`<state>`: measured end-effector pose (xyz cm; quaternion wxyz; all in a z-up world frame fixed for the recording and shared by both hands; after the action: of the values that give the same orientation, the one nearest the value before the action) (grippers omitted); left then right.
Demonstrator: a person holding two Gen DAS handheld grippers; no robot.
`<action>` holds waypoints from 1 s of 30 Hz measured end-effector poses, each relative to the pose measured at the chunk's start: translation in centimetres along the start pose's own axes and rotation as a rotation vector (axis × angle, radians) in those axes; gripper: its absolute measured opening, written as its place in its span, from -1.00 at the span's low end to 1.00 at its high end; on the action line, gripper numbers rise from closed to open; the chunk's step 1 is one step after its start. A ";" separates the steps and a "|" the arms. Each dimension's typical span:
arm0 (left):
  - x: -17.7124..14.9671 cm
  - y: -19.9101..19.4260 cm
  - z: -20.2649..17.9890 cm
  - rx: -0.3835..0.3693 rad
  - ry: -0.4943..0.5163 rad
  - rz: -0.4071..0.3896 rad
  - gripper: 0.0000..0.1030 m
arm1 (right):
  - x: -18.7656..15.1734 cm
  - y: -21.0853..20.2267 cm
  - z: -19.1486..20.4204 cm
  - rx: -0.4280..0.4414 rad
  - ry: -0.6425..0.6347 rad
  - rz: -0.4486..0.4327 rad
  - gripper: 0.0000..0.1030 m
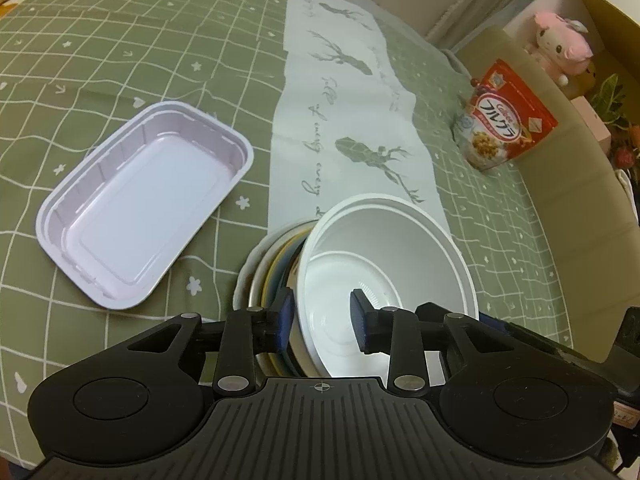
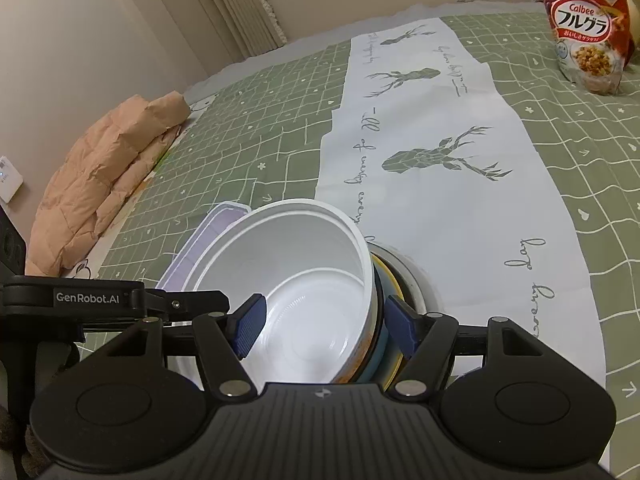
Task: Organize plates and bowls
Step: 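Open both tools and move them to the red foil tray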
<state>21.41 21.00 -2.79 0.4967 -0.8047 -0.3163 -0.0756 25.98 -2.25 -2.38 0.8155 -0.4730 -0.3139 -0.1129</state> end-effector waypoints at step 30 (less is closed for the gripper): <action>1.2 -4.1 2.1 -0.032 0.057 -0.115 -0.41 | 2.2 -1.9 0.8 -0.110 -0.049 -0.109 0.27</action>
<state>19.56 24.58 -0.24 0.4875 -0.7906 -0.3464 -0.1317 26.46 -2.29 0.63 0.7729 -0.5020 -0.3523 -0.1627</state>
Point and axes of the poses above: each gripper's, at about its wrist camera, not at the fingertips, and y roughly the way its jaws point, z to its left, x to its top, the point moved 2 cm from there along y, roughly the way its jaws point
